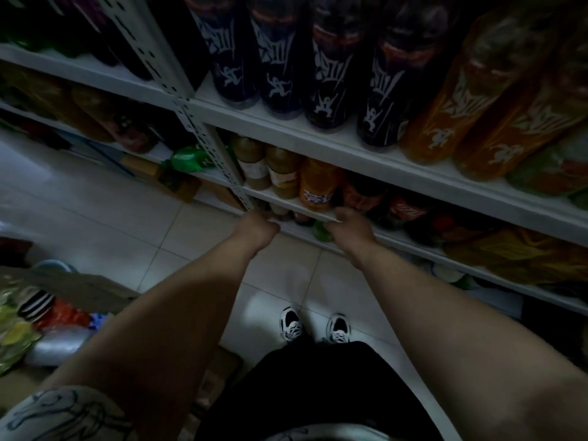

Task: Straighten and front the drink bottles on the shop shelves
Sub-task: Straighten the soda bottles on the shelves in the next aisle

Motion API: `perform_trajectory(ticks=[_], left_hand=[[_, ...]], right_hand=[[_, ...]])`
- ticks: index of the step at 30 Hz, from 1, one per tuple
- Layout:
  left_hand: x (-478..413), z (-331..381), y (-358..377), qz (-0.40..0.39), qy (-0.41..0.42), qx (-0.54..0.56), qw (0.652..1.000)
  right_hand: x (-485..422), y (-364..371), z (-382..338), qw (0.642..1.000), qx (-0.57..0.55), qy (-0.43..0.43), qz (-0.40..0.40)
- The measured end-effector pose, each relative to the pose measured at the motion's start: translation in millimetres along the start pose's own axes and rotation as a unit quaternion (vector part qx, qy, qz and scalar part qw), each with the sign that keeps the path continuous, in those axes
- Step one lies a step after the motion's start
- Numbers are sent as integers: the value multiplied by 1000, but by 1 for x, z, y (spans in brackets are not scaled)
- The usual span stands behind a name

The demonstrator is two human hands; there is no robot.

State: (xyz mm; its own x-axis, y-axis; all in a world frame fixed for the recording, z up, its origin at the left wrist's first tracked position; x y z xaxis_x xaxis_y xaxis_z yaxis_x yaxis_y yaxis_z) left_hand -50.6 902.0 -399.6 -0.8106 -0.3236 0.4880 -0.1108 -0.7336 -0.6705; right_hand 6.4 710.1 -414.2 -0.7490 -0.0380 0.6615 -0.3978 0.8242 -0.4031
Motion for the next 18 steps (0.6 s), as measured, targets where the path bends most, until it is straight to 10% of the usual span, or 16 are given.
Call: perform_trajectory(ticks=[9,18], left_hand=[[-5,21,-36,64,71,133,987],[-43,52,-37,-96,225,177,953]], right_hand=[[-4,6,-59,999,-17,-23,29],[-15,35,-64,992,-92,-22,87]])
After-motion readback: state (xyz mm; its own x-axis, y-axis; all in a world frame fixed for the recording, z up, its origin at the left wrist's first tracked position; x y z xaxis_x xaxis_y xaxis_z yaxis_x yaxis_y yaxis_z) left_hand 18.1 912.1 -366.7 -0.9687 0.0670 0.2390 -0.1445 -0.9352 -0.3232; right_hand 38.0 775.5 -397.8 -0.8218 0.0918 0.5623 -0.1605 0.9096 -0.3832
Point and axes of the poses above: each hand's wrist, its own x-axis away from the middle knuckle, its own y-axis out of the palm, z = x × y, the point moved 2 cm from there along -x, towards the middle knuckle, and after that the axes turned 9 degrees about y, right-handed, at the moved point
